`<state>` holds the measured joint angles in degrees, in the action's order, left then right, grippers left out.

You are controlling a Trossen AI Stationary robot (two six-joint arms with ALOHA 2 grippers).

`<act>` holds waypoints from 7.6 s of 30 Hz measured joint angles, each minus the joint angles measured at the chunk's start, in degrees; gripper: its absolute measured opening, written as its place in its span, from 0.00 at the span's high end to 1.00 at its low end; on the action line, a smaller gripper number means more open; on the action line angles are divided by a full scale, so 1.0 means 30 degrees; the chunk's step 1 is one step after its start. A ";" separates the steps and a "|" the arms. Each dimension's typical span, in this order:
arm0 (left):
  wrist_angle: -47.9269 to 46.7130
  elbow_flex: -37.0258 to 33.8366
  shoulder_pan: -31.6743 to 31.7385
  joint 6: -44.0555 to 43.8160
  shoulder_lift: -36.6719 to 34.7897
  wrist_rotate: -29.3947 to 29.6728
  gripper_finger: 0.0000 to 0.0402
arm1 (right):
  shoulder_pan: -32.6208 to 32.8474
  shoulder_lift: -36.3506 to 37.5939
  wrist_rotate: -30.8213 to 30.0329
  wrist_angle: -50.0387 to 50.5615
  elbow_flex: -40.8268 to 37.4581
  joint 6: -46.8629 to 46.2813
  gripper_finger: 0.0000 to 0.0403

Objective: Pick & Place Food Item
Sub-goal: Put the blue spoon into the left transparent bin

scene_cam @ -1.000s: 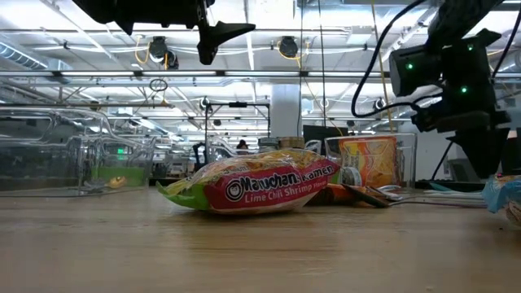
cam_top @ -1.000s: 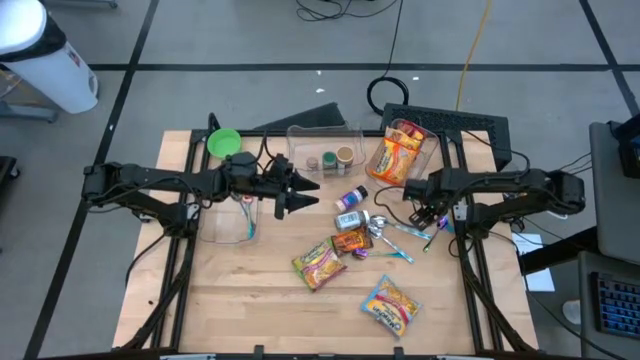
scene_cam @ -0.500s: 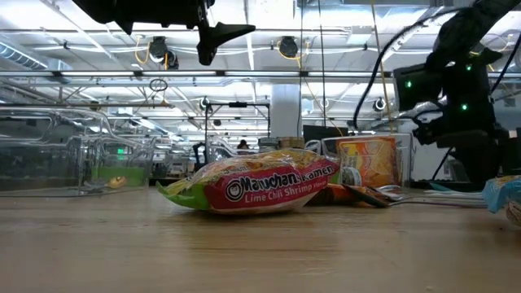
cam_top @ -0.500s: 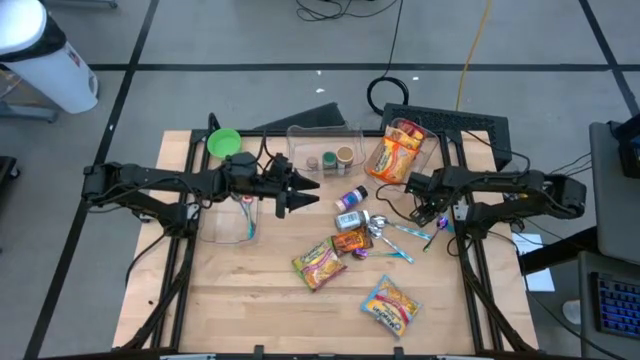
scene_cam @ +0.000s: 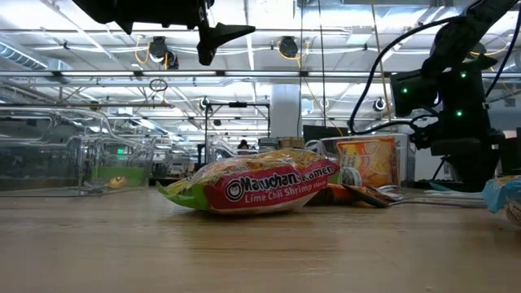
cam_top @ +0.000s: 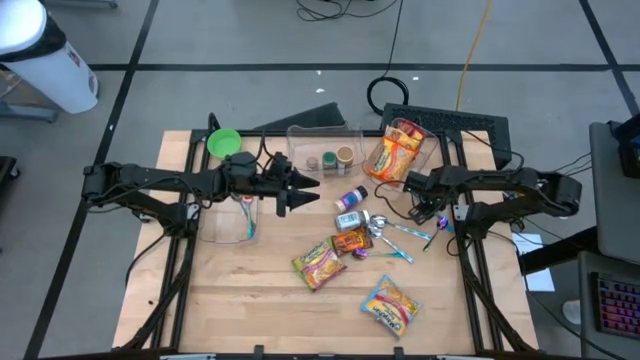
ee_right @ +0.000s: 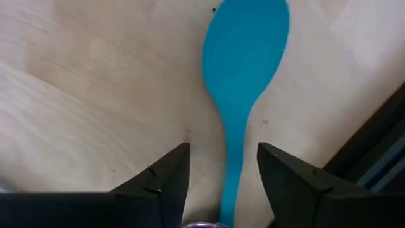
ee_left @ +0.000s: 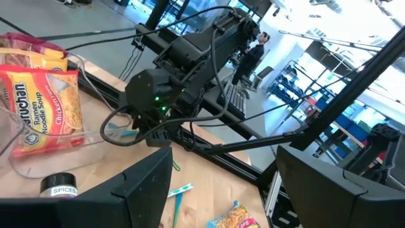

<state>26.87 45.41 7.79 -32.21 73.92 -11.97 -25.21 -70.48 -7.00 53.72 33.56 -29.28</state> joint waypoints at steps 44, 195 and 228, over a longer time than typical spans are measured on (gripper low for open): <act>-0.0028 0.0000 0.0000 0.0132 0.0003 0.0000 0.27 | 0.2203 0.5588 0.2489 -0.0568 -0.0413 -0.6104 0.97; -1.8423 0.6913 0.1630 0.5087 -0.3972 1.2485 0.97 | 0.4133 -0.4452 0.2352 -3.0120 1.0253 -0.5804 0.47; -3.0840 0.1764 -0.2696 -1.4302 -0.6357 0.9328 0.97 | 0.1109 -0.3745 0.9934 -2.8917 1.0224 -0.5000 0.49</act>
<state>-65.65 50.70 -0.30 -75.11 54.85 16.02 -21.88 -81.71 22.81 -33.04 64.23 -44.28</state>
